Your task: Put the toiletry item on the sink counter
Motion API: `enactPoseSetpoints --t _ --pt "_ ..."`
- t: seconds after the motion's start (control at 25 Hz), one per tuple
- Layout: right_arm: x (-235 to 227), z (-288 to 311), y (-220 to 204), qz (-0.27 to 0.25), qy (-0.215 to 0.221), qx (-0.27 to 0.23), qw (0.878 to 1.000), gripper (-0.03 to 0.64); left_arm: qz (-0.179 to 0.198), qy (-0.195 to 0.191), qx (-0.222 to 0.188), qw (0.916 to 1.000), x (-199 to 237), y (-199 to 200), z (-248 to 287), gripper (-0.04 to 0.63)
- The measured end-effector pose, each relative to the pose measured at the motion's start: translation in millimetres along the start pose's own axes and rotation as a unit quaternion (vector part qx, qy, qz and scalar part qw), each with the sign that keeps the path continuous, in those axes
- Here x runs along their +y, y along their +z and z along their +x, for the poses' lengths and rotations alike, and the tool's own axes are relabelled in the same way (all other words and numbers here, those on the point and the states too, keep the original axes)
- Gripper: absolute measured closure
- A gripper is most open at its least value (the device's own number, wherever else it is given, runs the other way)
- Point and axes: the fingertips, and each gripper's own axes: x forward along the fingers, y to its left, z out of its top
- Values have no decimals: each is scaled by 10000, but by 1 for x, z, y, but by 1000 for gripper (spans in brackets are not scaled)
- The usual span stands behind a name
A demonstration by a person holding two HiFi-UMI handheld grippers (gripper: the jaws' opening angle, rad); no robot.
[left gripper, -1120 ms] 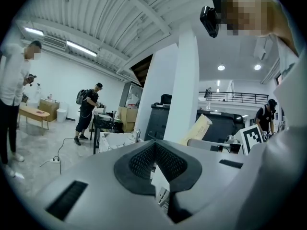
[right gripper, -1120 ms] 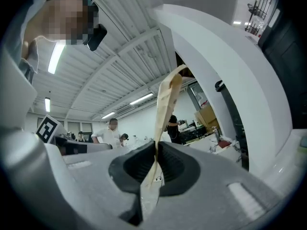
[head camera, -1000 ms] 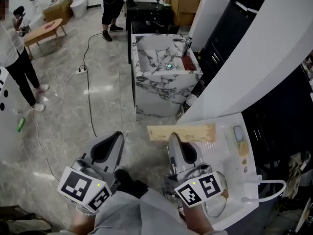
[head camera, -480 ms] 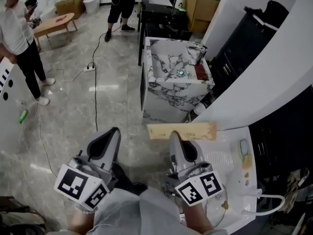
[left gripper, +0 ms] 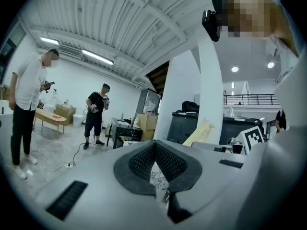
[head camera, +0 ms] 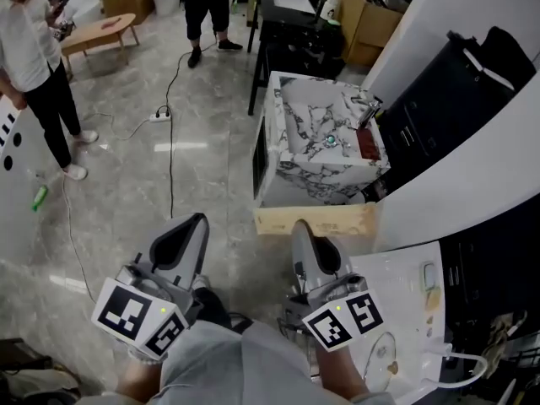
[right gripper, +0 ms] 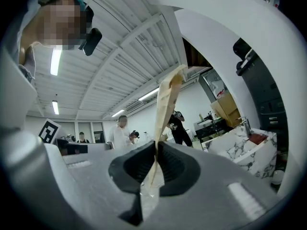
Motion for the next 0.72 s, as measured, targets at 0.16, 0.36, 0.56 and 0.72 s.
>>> enactPoseSetpoints --t 0.16,0.36,0.56,0.72 --pt "13 43 0 -28 21 0 10000 600 -19 -23 4 10000 39 12 9 591" --pt "34 85 0 -488 -22 17 9988 600 -12 -107 -27 9999 83 24 19 591" --pt "46 121 -1 -413 -88 -53 9991 600 -2 -239 -67 9997 118 34 27 591" --pt "53 145 -11 -317 -190 -54 9993 600 -11 -321 -92 9994 147 38 30 591"
